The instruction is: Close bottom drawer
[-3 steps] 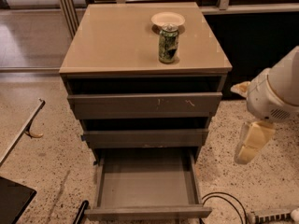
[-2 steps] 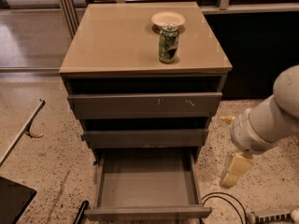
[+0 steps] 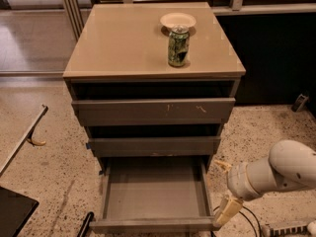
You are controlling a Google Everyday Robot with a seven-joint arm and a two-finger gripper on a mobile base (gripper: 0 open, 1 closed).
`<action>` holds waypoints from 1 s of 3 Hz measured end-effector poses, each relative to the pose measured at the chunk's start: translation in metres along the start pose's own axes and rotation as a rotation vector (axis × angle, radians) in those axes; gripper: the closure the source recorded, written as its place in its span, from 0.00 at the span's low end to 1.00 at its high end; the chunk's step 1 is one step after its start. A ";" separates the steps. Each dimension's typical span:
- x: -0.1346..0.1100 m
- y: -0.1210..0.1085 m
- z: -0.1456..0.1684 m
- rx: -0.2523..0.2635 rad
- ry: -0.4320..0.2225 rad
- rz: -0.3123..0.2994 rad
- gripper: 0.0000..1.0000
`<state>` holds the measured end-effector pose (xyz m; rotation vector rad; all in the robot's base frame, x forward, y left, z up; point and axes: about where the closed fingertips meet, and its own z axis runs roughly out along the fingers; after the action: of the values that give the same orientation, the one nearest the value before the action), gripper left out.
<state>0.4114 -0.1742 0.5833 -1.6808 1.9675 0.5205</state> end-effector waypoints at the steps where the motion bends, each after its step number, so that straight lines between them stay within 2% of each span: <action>1: 0.016 0.012 0.032 -0.055 -0.041 -0.022 0.00; 2: 0.016 0.012 0.032 -0.055 -0.041 -0.022 0.00; 3: 0.028 0.017 0.050 -0.091 -0.014 -0.027 0.00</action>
Offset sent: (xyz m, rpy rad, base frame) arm -0.0098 0.0072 -0.0354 0.0436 0.0218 0.0511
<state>0.3978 -0.1648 0.5264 -1.7513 1.9347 0.6182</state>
